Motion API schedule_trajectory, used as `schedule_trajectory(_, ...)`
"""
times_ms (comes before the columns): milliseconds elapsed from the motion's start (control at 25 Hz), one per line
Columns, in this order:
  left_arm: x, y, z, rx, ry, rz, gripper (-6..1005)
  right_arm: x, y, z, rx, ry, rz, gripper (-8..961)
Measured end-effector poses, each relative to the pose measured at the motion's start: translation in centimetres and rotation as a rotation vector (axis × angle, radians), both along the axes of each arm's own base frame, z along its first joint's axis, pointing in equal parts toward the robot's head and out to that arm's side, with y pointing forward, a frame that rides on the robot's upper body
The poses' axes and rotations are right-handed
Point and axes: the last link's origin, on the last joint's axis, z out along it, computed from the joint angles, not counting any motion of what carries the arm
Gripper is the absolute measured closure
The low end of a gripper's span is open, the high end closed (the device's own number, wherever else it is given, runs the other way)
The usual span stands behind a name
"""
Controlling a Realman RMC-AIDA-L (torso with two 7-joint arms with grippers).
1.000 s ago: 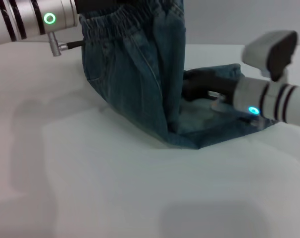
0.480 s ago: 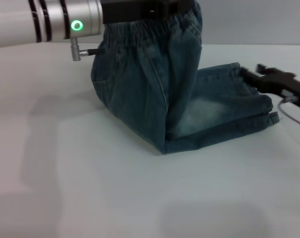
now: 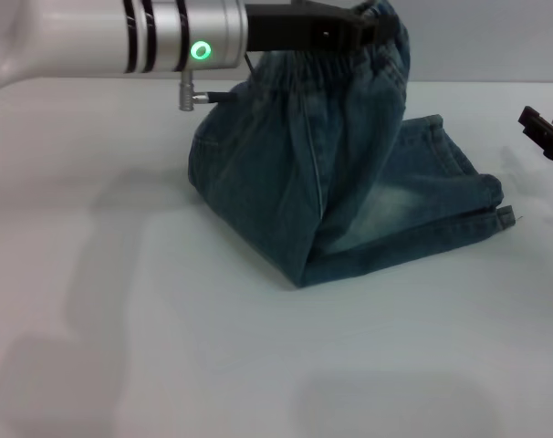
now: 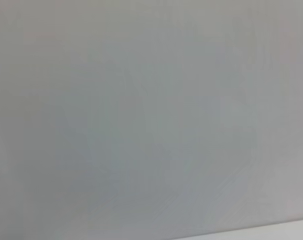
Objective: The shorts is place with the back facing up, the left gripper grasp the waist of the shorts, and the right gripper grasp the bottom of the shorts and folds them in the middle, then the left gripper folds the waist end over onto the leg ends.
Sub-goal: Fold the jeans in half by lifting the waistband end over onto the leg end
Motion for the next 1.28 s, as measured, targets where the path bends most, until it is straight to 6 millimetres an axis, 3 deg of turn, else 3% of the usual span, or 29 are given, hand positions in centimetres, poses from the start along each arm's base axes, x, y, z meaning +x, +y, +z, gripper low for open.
schedule_trajectory(560, 2.5, -0.3, -3.7, -0.001, 0.123, -0.039, 843, 0.0, 0.1, -0.3, -0.006, 0.006, -0.011, 385)
schedule_trajectory(840, 3.3, -0.5, -4.0, -0.002, 0.096, -0.046, 837, -0.2, 0.3, -0.8, -0.018, 0.003, -0.016, 386)
schedule_trajectory(1280, 3.5, -0.9, -4.5, 0.0, 0.122, -0.082, 415, -0.4, 0.6, -0.9, -0.021, -0.003, -0.019, 385)
